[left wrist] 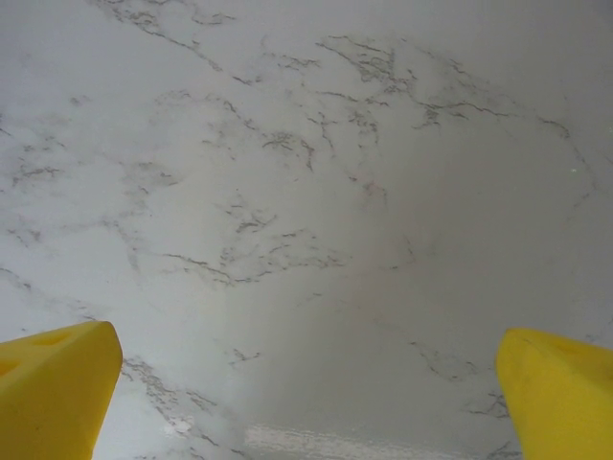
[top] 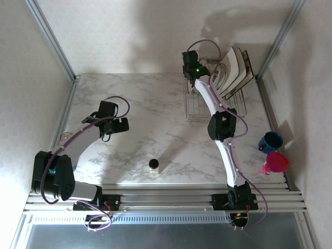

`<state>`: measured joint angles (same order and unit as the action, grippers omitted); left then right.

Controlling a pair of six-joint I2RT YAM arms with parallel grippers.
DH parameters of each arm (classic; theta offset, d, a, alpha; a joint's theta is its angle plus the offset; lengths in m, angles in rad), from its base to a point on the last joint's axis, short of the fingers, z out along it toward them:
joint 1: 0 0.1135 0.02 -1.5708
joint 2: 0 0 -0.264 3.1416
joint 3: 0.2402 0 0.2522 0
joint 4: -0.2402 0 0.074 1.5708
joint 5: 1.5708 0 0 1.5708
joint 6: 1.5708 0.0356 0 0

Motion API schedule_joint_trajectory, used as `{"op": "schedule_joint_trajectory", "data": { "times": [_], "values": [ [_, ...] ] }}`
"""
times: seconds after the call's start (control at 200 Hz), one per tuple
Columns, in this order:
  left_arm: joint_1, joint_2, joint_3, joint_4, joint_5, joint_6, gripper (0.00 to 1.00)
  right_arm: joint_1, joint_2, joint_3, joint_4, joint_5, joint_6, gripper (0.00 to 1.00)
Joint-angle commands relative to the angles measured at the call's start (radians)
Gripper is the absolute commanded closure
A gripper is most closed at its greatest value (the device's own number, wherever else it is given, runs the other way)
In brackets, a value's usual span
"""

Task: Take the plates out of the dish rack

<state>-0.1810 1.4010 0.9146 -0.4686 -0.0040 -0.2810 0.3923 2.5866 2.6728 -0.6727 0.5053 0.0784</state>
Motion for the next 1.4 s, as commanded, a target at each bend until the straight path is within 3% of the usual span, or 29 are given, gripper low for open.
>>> {"op": "schedule_joint_trajectory", "data": {
  "times": [0.0, 0.045, 0.115, 0.375, 0.556, 1.392],
  "values": [
    [-0.007, -0.030, -0.014, -0.010, -0.029, 0.013, 0.00, 0.013, 0.003, 0.009, 0.022, 0.016, 0.025, 0.66],
    [-0.008, -0.033, -0.016, -0.008, -0.021, 0.009, 0.00, 0.014, -0.002, 0.003, 0.019, 0.015, 0.030, 0.68],
    [-0.006, -0.040, -0.021, -0.008, -0.016, 0.007, 0.00, 0.014, -0.004, 0.001, 0.016, 0.015, 0.035, 0.82],
    [-0.006, -0.056, -0.022, -0.025, -0.036, 0.004, 0.00, 0.023, -0.030, -0.039, 0.021, 0.014, 0.047, 0.86],
    [-0.007, -0.061, -0.023, -0.035, -0.046, 0.003, 0.00, 0.027, -0.051, -0.037, 0.008, 0.022, 0.060, 1.00],
    [-0.006, 0.025, 0.039, -0.085, -0.071, 0.029, 0.01, 0.040, -0.309, 0.002, -0.105, 0.069, -0.045, 1.00]
  ]
}}
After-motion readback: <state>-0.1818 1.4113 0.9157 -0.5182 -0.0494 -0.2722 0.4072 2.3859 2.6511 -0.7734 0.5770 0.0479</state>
